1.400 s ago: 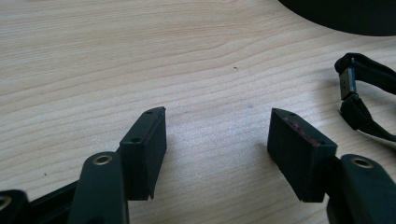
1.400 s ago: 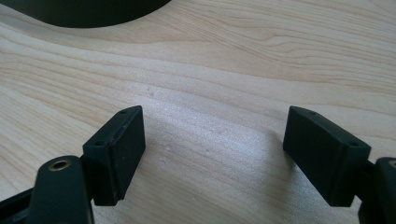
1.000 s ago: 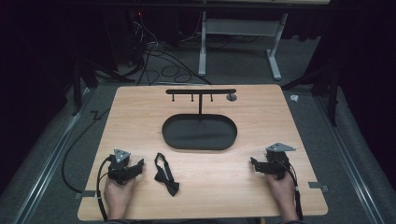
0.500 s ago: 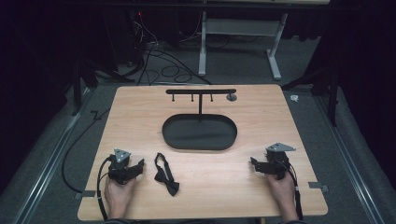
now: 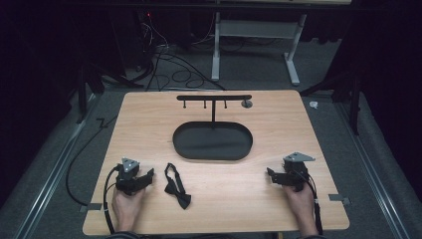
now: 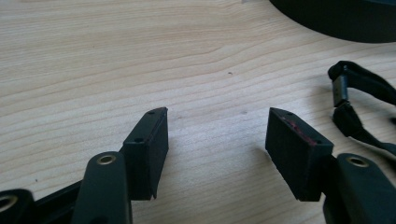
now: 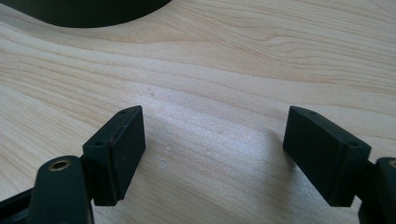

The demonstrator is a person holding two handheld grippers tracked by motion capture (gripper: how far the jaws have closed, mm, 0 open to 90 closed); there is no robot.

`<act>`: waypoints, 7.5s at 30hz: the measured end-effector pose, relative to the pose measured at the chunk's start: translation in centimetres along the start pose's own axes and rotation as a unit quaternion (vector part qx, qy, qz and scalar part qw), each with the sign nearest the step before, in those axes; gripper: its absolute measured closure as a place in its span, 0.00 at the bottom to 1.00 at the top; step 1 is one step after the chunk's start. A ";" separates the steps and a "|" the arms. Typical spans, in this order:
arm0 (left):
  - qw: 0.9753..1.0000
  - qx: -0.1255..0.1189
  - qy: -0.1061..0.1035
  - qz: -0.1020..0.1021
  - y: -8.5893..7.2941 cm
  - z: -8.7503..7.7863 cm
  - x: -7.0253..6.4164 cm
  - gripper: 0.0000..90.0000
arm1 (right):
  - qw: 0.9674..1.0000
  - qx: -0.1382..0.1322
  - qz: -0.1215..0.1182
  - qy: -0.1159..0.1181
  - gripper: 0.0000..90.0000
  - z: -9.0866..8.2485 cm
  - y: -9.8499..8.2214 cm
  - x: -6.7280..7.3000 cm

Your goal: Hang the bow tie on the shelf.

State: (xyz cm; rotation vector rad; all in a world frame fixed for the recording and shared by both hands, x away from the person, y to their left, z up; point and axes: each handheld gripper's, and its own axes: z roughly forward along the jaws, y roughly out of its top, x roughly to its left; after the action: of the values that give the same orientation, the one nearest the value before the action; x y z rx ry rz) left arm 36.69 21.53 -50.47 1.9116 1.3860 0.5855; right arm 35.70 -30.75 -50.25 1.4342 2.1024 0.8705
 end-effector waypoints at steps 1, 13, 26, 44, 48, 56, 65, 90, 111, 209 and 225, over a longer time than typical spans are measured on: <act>1.000 -0.001 -0.002 0.002 0.1 -0.1 0.0 0.44 | 1.000 0.000 0.000 0.000 0.24 0.0 0.0 0.0; 0.999 -0.006 -0.036 0.006 0.8 -1.3 -0.8 0.48 | 1.000 0.000 -0.001 0.000 0.24 0.0 0.0 0.0; 0.997 -0.005 -0.076 0.016 2.4 -1.0 -2.7 0.55 | 1.000 0.000 -0.001 0.000 0.24 0.0 0.0 0.0; 0.996 0.028 -0.075 0.037 2.3 1.3 -4.3 0.63 | 1.000 0.000 -0.001 0.000 0.24 0.0 0.0 0.0; 0.996 0.038 -0.062 0.050 2.1 1.7 -4.5 0.70 | 1.000 0.001 0.000 0.001 0.24 0.0 0.0 0.0; 0.996 0.039 -0.049 0.066 2.1 1.6 -4.9 0.88 | 1.000 0.001 0.000 0.001 0.24 0.0 0.0 0.0; 0.995 0.042 -0.056 0.067 2.3 1.5 -5.0 0.97 | 1.000 0.001 0.000 0.001 0.24 0.0 0.0 0.0; 0.991 -0.028 -0.097 0.089 6.2 -2.7 -6.0 0.97 | 1.000 0.000 -0.001 0.001 0.24 0.0 0.0 0.0; 0.983 -0.064 -0.120 0.124 10.1 -4.1 -7.4 0.97 | 1.000 0.000 0.000 0.001 0.24 0.0 0.0 0.0; 0.980 -0.081 -0.132 0.125 22.3 2.4 -11.1 0.88 | 1.000 0.000 0.000 0.002 0.24 0.0 0.0 0.0; 0.975 -0.090 -0.164 0.120 20.9 0.3 -9.8 0.82 | 1.000 0.000 0.000 0.002 0.24 0.0 0.0 0.0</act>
State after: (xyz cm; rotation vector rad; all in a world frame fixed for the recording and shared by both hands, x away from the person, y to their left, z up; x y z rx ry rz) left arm 46.86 8.24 -34.53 1.9353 0.8718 0.4637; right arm 35.70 -30.76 -50.25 1.4330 2.1051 0.8738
